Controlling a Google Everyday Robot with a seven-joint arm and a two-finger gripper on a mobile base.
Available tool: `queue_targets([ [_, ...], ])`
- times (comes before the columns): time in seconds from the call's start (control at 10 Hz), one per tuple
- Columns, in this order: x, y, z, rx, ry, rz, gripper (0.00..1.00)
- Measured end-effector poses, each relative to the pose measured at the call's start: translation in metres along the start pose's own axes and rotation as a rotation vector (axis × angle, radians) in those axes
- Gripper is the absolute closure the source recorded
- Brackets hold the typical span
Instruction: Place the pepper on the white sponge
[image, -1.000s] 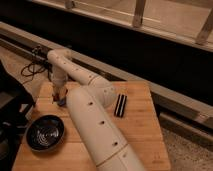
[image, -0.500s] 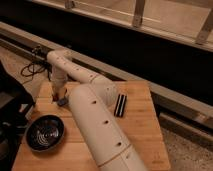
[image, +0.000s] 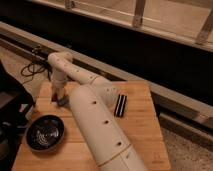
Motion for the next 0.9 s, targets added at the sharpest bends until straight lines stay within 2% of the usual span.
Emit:
queue_targets([
  [0.6, 0.007, 0.004, -0.023, 0.029, 0.061, 0.01, 0.2],
  [0.7, 0.008, 0.003, -0.031, 0.041, 0.082, 0.011, 0.2],
  [0.9, 0.014, -0.001, -0.064, 0.081, 0.14, 0.025, 0.2],
])
